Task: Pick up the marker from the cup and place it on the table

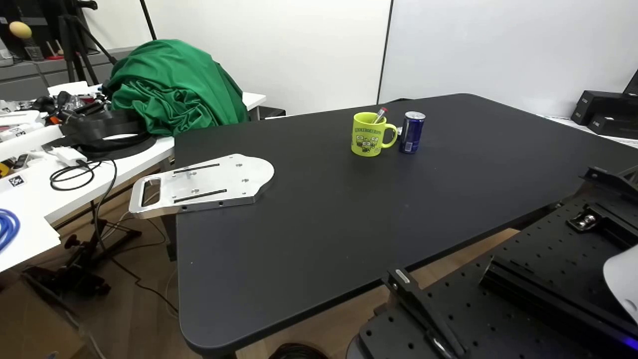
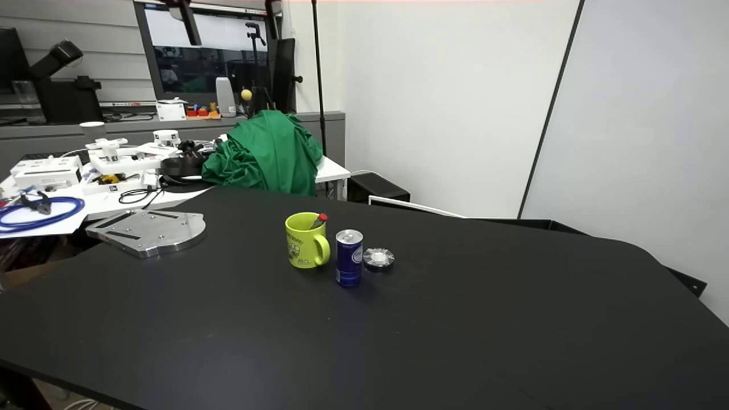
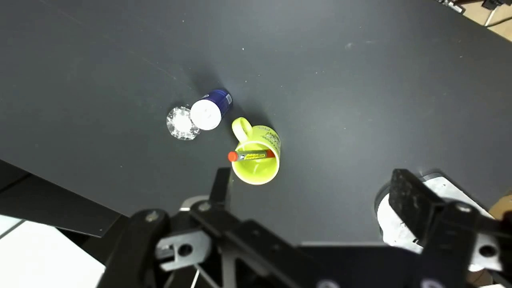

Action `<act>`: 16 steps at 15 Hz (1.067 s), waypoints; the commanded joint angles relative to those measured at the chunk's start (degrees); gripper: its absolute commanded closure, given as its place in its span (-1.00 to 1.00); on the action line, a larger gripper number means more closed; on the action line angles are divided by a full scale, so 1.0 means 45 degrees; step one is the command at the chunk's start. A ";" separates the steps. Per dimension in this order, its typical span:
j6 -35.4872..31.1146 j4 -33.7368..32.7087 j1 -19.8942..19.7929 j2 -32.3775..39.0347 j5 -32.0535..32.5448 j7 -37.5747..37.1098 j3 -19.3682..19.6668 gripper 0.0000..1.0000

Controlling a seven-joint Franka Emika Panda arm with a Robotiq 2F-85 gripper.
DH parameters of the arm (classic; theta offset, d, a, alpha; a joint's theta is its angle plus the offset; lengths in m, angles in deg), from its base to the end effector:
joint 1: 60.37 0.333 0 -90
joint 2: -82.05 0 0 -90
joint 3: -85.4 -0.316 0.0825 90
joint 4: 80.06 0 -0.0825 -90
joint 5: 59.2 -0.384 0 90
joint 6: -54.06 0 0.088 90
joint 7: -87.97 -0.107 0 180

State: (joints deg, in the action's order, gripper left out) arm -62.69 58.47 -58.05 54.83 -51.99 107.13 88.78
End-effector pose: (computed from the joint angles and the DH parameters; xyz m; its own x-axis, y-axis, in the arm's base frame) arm 0.4144 -0.0162 0.4907 0.9287 0.3665 0.0576 0.3584 -0.9264 0.1154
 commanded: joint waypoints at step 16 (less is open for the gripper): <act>0.0283 -0.7330 -0.2158 0.9743 -0.4647 0.7427 0.0186 -1.00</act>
State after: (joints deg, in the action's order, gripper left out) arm -64.78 31.67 -64.02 93.24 -69.17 135.03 90.85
